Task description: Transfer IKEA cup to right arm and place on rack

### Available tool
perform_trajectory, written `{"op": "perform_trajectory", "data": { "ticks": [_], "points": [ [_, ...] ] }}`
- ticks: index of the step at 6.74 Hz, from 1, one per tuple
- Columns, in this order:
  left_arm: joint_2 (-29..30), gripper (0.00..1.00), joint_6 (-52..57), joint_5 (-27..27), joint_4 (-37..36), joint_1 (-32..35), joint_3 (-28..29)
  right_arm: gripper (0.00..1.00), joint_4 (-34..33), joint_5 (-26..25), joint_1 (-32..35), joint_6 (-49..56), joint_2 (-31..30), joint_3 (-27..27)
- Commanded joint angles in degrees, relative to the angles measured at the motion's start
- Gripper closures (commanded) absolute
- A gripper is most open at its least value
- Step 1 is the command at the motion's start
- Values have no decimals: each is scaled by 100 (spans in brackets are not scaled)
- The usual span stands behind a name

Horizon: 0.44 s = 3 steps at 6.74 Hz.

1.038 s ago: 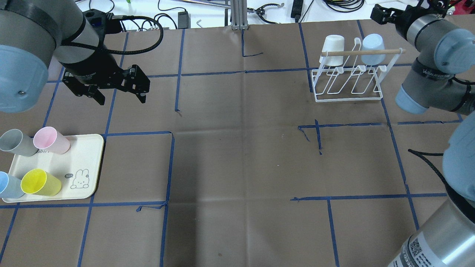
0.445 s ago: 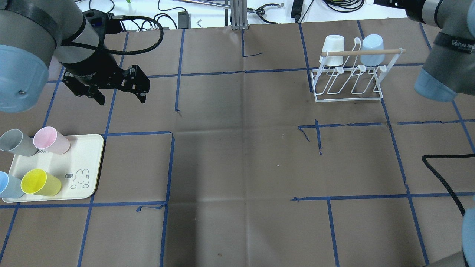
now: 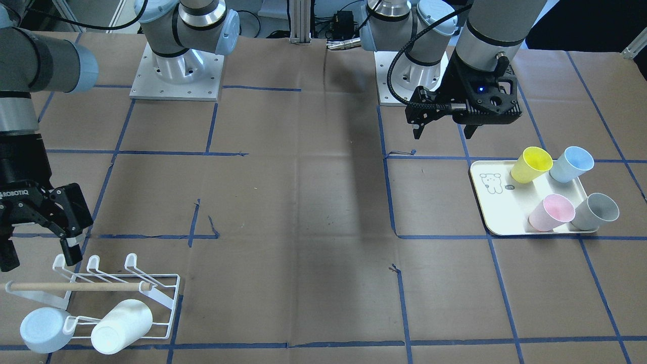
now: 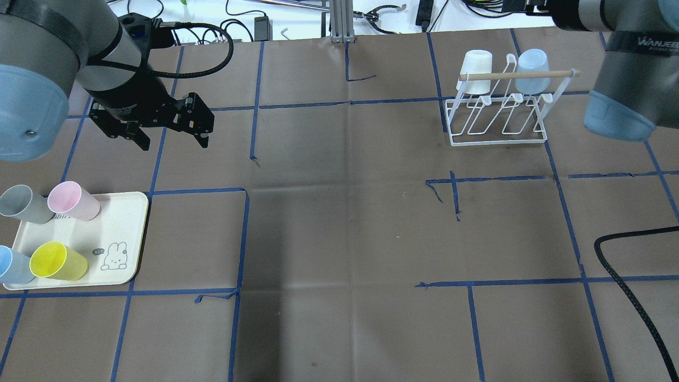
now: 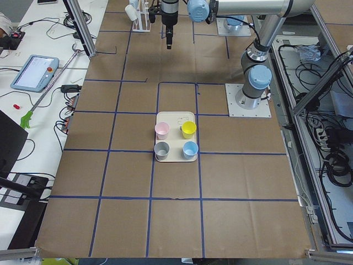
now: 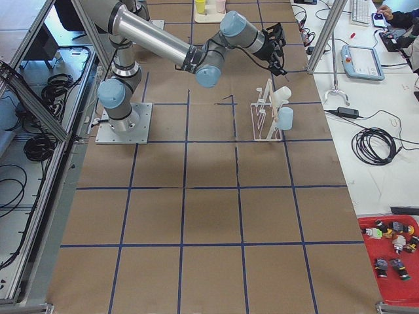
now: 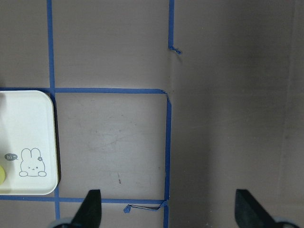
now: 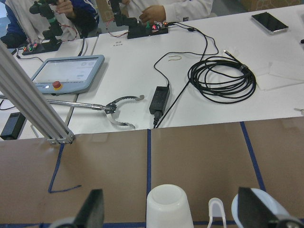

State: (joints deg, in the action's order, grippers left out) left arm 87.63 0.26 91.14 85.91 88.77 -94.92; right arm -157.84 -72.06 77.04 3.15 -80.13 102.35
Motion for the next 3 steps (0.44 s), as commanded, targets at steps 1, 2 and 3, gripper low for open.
{"op": "perform_trajectory", "data": {
  "ticks": [1, 2, 3],
  "points": [
    [0, 1, 0, 0, -4, 0, 0, 0, 1597, -316, 414, -121, -465, -276],
    [0, 1, 0, 0, 5, 0, 0, 0, 2573, -500, 617, -331, -651, -408],
    [9, 1, 0, 0, -4, 0, 0, 0, 3061, -684, 714, -472, -722, -479]
  ]
}}
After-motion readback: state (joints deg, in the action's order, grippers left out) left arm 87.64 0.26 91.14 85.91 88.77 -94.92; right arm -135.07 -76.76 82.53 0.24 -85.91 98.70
